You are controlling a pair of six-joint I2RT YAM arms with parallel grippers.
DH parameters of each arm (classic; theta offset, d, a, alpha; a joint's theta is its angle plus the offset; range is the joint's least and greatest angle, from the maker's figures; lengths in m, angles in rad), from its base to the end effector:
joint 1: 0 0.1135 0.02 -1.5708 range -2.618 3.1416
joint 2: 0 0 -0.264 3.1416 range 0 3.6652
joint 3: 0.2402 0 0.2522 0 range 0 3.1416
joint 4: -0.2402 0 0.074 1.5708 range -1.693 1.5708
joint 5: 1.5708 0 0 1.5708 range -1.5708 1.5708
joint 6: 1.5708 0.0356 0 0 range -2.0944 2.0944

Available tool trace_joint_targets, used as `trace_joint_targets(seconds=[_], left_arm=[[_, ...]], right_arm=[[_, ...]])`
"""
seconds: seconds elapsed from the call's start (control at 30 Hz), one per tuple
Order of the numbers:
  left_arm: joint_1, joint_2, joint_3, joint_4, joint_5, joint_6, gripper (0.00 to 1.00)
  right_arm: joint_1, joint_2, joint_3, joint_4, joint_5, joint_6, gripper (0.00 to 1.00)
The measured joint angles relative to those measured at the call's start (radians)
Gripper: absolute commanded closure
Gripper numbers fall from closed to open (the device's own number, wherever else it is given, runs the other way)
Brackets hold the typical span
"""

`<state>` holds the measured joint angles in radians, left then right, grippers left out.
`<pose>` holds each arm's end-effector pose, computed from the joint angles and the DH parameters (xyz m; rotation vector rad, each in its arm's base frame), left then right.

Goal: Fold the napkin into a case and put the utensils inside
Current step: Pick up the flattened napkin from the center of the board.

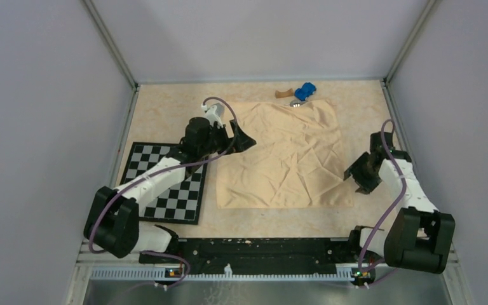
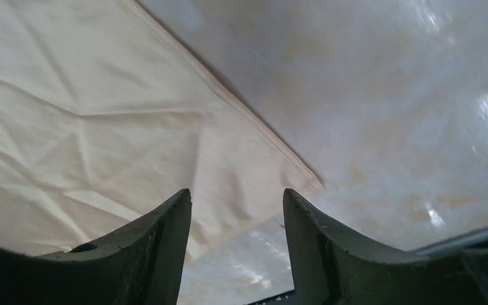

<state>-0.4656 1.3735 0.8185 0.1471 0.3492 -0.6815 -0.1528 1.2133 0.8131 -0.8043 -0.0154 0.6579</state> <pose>0.2686 -0.1486 0.2517 0.0159 2.1199 -1.0631 0.2134 -0.0323 0.2183 1.0953 2.5626 0.1498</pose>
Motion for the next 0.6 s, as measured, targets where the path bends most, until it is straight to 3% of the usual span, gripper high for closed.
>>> trace_joint_targets(seconds=[0.17, 0.37, 0.6], left_arm=[[0.000, -0.076, -0.002, -0.043, 0.030, 0.031, 0.01], [0.000, -0.146, -0.032, -0.104, 0.056, 0.052, 0.01], [0.000, -0.189, -0.043, -0.126, 0.063, 0.060, 0.01]], right_arm=[[0.002, -0.015, -0.122, -0.102, 0.059, 0.073, 0.55], [0.002, 0.000, -0.132, -0.108, 0.090, 0.107, 0.64], [0.002, 0.001, -0.134, -0.100, 0.101, 0.132, 0.64]])
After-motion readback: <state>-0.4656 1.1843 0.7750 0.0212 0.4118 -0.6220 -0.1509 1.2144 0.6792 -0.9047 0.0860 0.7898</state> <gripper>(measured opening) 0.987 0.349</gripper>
